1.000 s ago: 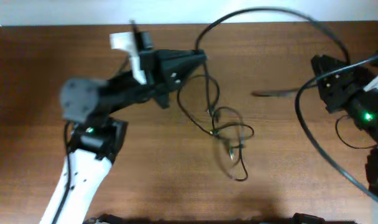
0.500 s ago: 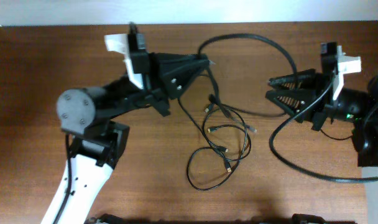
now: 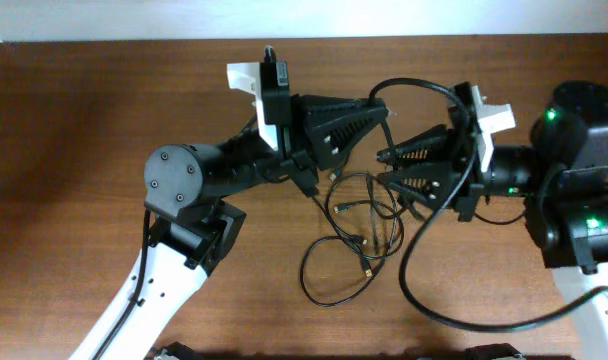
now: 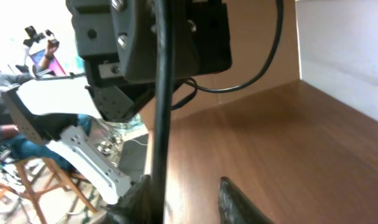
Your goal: Untangle cables
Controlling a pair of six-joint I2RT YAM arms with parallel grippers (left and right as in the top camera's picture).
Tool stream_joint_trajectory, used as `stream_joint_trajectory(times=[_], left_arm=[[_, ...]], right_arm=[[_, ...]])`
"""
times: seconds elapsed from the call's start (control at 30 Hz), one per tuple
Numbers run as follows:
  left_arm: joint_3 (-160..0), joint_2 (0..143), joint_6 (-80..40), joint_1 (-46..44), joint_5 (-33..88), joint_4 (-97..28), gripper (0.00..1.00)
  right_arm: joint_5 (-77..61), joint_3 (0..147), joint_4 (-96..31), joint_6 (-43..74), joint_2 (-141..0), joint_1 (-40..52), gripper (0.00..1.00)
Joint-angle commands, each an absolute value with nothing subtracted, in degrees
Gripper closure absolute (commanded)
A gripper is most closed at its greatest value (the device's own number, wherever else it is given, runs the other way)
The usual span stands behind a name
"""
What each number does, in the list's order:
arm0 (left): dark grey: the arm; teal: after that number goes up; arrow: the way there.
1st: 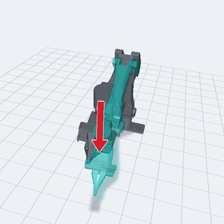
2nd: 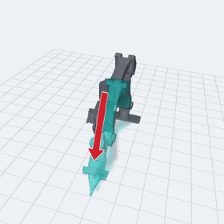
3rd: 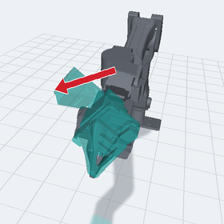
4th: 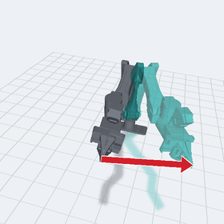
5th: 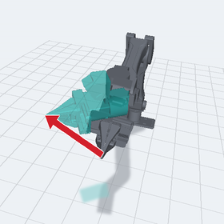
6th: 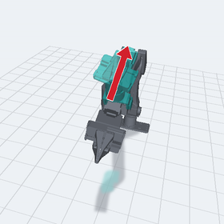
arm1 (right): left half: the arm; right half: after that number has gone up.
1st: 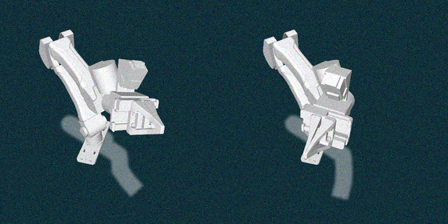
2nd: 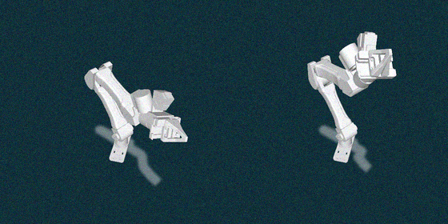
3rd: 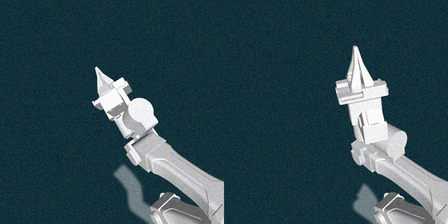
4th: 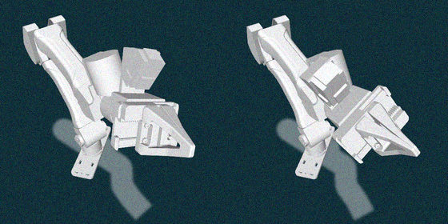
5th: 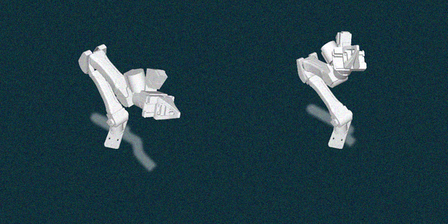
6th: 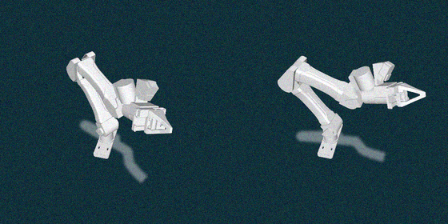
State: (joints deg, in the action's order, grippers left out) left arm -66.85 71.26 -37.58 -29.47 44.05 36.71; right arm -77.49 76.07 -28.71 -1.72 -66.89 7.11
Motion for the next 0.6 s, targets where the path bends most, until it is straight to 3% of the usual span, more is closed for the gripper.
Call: stream_joint_trajectory(times=[0.0,0.1,0.13,0.23,0.43,0.57], left_arm=[[-67.57,71.31,-37.47,-29.67,43.00,37.23,1.00],[-67.57,71.29,-37.52,-27.97,43.27,35.99,0.97],[-67.57,71.29,-37.50,-27.24,43.24,33.32,0.71],[-67.55,71.29,-37.19,-24.45,43.46,22.06,0.22],[-67.55,71.31,-23.70,-24.12,44.10,-1.17,0.18],[-67.55,71.31,-18.31,-24.12,36.75,-15.38,0.18]], right_arm=[[-75.77,76.09,-28.71,-1.52,-67.99,7.86,0.96],[-72.44,76.09,-28.10,-1.45,-67.92,7.77,0.96],[-70.22,76.09,-28.08,-1.02,-67.92,7.18,0.96],[-69.78,76.09,-28.10,2.28,-67.92,-0.30,0.96],[-78.00,76.12,-21.67,15.62,-67.81,-21.58,0.96],[-88.92,76.12,14.41,50.63,-67.75,-31.20,0.96]])
